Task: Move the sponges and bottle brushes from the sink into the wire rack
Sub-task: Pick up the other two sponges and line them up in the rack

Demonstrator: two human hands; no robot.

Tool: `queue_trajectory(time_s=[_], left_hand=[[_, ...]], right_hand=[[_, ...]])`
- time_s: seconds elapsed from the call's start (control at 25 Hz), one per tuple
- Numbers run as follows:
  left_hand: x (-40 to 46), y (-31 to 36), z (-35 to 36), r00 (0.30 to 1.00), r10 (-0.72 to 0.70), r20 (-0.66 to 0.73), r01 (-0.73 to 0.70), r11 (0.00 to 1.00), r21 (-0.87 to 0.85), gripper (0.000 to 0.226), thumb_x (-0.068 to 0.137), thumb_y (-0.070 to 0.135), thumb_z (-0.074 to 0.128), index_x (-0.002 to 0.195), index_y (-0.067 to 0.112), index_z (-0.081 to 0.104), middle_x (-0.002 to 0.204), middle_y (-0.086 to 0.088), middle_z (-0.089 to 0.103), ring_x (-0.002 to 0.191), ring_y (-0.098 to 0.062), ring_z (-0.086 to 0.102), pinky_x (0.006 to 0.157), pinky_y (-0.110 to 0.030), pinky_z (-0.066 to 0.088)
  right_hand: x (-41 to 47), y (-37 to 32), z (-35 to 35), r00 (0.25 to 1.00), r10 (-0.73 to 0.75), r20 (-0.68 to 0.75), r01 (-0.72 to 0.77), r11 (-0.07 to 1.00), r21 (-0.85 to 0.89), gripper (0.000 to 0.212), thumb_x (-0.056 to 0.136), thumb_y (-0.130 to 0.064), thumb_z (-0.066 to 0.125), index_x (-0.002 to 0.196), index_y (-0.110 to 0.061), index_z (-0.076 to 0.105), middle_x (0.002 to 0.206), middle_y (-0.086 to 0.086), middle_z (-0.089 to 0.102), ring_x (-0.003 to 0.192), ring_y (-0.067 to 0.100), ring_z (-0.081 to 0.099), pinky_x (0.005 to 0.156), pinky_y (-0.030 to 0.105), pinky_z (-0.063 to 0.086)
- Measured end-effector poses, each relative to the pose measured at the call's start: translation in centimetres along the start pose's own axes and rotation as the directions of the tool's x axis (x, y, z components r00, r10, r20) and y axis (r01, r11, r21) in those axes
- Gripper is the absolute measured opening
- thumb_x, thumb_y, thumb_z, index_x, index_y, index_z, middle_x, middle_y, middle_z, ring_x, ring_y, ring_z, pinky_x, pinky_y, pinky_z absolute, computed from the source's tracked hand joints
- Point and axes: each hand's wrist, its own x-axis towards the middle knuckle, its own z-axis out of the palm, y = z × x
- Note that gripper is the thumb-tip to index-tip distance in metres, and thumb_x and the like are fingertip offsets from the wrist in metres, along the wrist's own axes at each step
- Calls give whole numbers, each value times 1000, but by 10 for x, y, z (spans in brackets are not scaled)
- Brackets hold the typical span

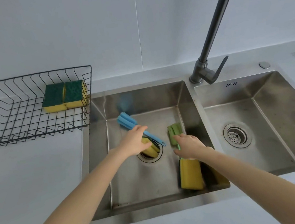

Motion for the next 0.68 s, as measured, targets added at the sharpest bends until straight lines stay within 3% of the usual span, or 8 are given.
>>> queue_trajectory(time_s=[0.24, 0.44, 0.68], left_hand=[[29, -7, 35, 995, -49, 84, 40, 994, 105, 72, 86, 33, 55, 145, 14, 19, 156, -5, 18, 141, -26, 24, 113, -43, 31], [53, -5, 52, 993, -69, 98, 45, 972, 231, 68, 89, 31, 49, 145, 14, 17, 157, -8, 12, 143, -31, 14, 116, -44, 20], [66, -12, 68, 980, -126, 153, 73, 946, 315, 68, 87, 32, 51, 144, 12, 20, 153, -10, 22, 140, -31, 18, 114, -42, 21]], right_hand=[[18, 20, 37, 992, 40, 123, -41, 999, 8, 55, 93, -29, 45, 144, -13, 29, 143, 14, 43, 128, 33, 44, 108, 42, 36], [26, 35, 52, 975, 92, 202, -90, 996, -20, 50, 94, -32, 42, 139, -11, 35, 140, 15, 44, 127, 33, 44, 104, 41, 37], [27, 40, 61, 966, 102, 239, -112, 993, 29, 49, 96, -33, 38, 138, -10, 35, 138, 15, 46, 125, 33, 46, 102, 40, 38]])
